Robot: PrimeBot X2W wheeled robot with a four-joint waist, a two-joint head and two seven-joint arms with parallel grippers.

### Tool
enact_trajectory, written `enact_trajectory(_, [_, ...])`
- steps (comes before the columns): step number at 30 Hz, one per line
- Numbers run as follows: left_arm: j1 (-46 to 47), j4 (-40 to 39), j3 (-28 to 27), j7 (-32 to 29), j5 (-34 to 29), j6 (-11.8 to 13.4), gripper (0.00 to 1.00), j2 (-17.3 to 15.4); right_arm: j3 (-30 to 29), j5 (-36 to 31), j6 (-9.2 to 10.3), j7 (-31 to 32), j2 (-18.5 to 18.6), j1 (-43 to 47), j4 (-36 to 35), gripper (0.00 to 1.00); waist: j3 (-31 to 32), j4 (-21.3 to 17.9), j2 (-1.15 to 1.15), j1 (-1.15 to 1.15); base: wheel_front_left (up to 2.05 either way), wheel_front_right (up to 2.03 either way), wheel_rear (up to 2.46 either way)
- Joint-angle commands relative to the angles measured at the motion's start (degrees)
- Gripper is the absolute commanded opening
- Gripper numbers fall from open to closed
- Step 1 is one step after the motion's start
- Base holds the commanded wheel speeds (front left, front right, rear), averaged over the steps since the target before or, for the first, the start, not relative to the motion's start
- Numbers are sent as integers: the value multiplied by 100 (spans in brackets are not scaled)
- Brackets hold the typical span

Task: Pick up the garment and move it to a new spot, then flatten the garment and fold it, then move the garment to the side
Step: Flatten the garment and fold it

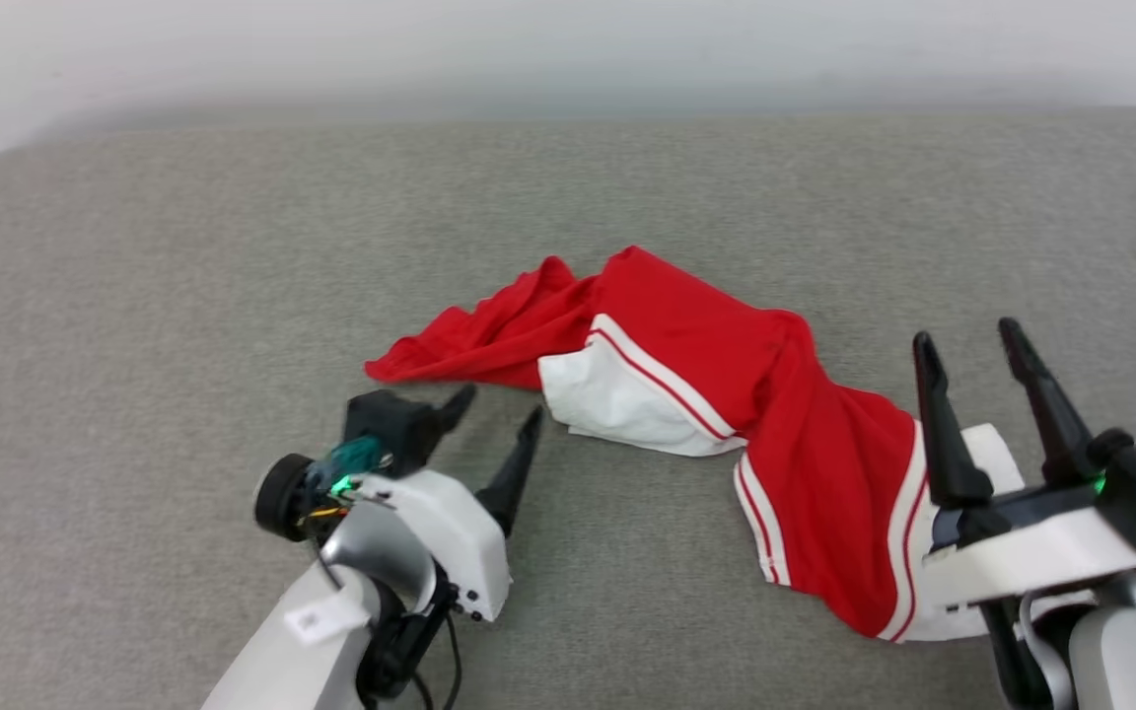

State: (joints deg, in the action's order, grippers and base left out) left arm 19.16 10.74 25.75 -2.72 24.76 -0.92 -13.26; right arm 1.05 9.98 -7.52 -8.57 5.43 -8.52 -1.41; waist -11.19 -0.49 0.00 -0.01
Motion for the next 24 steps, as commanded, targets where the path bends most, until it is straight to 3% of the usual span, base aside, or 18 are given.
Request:
enact_trajectory(1, [152,62,67,-292,115,-83,100,19,9,-32,6,34,-68,148,-170,100,10,-129,0,1,0,0,0])
enact_trajectory(8, [579,569,345,-1520,367,-350,100,-91,137,59,6,123,-218,515,-602,100,-81,-552,0,1,0,0,0])
enact_trajectory(16, [1262,1293,578,-2208,510,-545,100,-192,287,209,6,11,-262,427,-618,100,-348,-898,0,1,0,0,0])
enact_trajectory(22, [1621,1820,1142,-2938,581,-649,100,-274,337,356,6,-120,-263,341,-534,100,-541,-1039,0,1,0,0,0])
enact_trajectory(23, [1639,1887,1255,-3032,606,-656,87,-287,348,375,6,-146,-264,334,-515,100,-556,-1057,0,1,0,0,0])
enact_trajectory(24, [1683,1943,1394,-3111,587,-658,44,-321,350,379,6,-158,-262,337,-498,100,-570,-1073,0,1,0,0,0])
